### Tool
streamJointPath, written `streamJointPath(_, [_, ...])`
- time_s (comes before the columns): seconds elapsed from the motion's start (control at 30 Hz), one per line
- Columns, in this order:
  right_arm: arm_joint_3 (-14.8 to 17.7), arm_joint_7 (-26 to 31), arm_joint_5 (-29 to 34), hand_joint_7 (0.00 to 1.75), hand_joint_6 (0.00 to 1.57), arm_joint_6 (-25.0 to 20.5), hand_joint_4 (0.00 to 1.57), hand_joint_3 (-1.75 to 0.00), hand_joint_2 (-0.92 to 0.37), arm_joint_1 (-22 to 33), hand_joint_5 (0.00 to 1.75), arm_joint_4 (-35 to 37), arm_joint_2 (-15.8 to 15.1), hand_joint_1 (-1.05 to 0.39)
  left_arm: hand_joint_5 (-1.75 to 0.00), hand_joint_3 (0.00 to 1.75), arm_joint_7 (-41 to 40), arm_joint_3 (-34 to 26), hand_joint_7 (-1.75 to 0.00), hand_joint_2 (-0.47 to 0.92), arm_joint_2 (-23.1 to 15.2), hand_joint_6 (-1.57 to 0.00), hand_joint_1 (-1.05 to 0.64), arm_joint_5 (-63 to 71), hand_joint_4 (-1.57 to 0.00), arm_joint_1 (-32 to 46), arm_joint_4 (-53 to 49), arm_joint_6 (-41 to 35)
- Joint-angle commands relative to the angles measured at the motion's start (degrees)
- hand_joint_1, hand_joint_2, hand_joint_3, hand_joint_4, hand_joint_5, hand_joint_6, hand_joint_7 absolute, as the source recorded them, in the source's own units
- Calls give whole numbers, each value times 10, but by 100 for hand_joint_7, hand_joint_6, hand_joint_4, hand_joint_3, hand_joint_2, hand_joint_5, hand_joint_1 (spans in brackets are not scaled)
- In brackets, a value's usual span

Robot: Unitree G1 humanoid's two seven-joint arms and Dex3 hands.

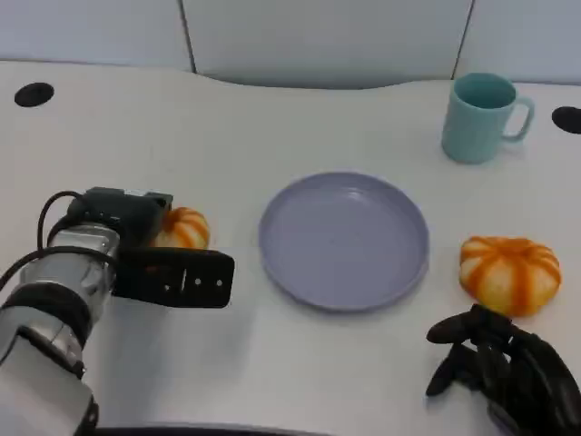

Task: Grasp the bread from the table and place it into the plate.

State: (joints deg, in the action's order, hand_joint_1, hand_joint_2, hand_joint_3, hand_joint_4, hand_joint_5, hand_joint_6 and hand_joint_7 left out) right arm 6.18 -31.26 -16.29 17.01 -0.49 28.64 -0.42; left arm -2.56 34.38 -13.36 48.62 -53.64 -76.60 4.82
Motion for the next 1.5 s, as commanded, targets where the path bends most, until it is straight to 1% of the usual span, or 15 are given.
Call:
streamJointPath(0.03, [1,3,-2,108,65,-11,62,-38,-92,11,153,-7,-7,-40,0,0,-4,11,0,86,2,0,-68,-1,0,-4,-7,-3])
streamJointPath(0.63, [8,-9,-5,107,65,0,62,-37,-92,6,152,9,-7,-42,0,0,-36,32,0,85,16,0,-64,-1,0,-5,-15,5])
streamJointPath(0.73, [9,-9,-6,107,65,-1,63,-37,-92,7,152,6,-6,-42,-3,0,-25,24,-3,82,16,-6,-62,-11,-5,-5,-16,8])
streamJointPath(0.97, [11,-17,-14,106,65,4,63,-37,-92,14,151,1,-5,-41,-16,0,-14,13,-13,76,17,-35,-53,-30,-30,3,-17,7])
streamJointPath(1.07, [10,-20,-12,106,64,14,61,-38,-92,16,151,3,-6,-41,-26,0,-7,5,-16,75,18,-49,-47,-40,-45,5,-17,9])
streamJointPath(1.13, [11,-22,-13,107,64,15,60,-38,-92,17,151,3,-7,-42,-41,0,-7,5,-16,75,19,-59,-47,-41,-50,5,-17,8])
streamJointPath(1.17, [11,-21,-14,107,64,13,61,-38,-92,19,151,1,-7,-42,-56,0,-7,4,-16,76,19,-64,-46,-43,-46,5,-17,7])
streamJointPath(1.2, [11,-20,-14,107,64,13,61,-37,-92,21,152,-1,-7,-43,-85,0,-8,3,-17,76,20,-69,-44,-45,-39,5,-17,7])
streamJointPath(1.23, [11,-20,-14,107,64,13,61,-37,-92,25,151,-5,-7,-43,-102,0,-6,2,-19,77,21,-72,-43,-46,-34,5,-17,6])
streamJointPath(1.27, [12,-22,-14,107,64,18,60,-37,-92,26,151,-4,-8,-43,-117,0,-6,1,-23,78,22,-74,-42,-48,-31,5,-17,5])
streamJointPath(1.3, [13,-28,-16,107,63,24,59,-37,-92,27,150,1,-9,-43,-124,0,-10,0,-30,80,23,-78,-41,-48,-36,6,-17,5])
streamJointPath(1.4, [16,-37,-21,106,63,34,59,-36,-92,27,149,9,-9,-43,-122,0,-17,3,-68,82,27,-68,-39,-45,-49,7,-18,2])
streamJointPath(1.43, [17,-41,-24,106,63,35,59,-36,-92,28,149,10,-9,-43,-121,0,-24,3,-73,82,28,-67,-39,-43,-51,9,-19,4])
streamJointPath(1.47, [17,-41,-24,106,64,34,59,-36,-92,29,148,8,-10,-43,-134,0,-32,2,-106,82,30,-56,-37,-43,-52,12,-19,7])
streamJointPath(1.5, [17,-42,-26,105,64,34,59,-36,-92,30,148,8,-10,-43,-158,0,-40,3,-145,82,31,-45,-34,-42,-52,15,-19,8])
